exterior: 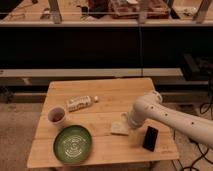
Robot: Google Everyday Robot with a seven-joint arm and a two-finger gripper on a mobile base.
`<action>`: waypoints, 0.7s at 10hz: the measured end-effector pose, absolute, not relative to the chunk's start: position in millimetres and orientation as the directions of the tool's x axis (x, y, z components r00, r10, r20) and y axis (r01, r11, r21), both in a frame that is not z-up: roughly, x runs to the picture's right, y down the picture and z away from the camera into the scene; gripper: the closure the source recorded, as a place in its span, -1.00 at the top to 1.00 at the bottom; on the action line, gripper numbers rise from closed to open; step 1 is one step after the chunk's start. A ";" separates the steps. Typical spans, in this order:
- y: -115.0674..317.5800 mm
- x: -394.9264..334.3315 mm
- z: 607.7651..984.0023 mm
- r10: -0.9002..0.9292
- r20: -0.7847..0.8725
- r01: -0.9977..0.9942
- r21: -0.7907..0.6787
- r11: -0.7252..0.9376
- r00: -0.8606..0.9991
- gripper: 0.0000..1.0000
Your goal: Wipe the white sponge on the table
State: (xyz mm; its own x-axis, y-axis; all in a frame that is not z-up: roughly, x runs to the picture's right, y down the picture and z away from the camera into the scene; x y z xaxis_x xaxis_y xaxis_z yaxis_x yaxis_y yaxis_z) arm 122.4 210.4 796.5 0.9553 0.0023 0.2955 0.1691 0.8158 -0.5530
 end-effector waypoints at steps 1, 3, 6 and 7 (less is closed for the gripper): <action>213.2 121.5 802.0 0.016 0.299 0.162 -0.560 0.812 0.954 0.60; 215.7 119.9 807.6 0.036 0.304 0.153 -0.574 0.805 0.952 0.60; 219.2 118.2 813.5 0.060 0.309 0.142 -0.592 0.793 0.949 0.60; 219.6 118.3 815.1 0.066 0.308 0.138 -0.596 0.791 0.949 0.60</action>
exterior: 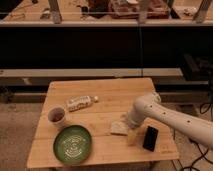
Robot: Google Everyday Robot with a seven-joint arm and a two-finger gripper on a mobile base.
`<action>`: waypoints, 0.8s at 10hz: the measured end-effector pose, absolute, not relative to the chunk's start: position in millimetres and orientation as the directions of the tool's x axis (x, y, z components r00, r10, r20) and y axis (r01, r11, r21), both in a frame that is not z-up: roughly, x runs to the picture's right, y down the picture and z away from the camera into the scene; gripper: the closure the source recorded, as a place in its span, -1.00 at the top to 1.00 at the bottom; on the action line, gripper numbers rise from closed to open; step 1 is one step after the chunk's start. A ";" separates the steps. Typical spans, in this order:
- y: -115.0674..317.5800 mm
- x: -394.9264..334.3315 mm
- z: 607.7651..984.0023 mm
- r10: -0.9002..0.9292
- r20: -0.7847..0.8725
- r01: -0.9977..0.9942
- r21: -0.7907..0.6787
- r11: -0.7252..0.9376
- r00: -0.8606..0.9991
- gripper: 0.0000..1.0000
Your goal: Wipe the white sponge on the table
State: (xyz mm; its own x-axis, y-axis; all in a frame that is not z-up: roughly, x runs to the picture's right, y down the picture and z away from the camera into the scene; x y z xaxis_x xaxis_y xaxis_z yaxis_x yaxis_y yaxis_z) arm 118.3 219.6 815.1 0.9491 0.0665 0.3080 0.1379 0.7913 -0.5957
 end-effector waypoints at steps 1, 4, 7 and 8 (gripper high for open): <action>219.8 118.0 817.3 0.071 0.308 0.135 -0.598 0.790 0.949 0.60; 218.3 113.6 824.3 0.086 0.310 0.126 -0.602 0.789 0.947 0.60; 221.5 113.5 833.5 0.103 0.308 0.113 -0.610 0.784 0.946 0.60; 222.4 113.3 836.3 0.104 0.307 0.112 -0.612 0.783 0.946 0.60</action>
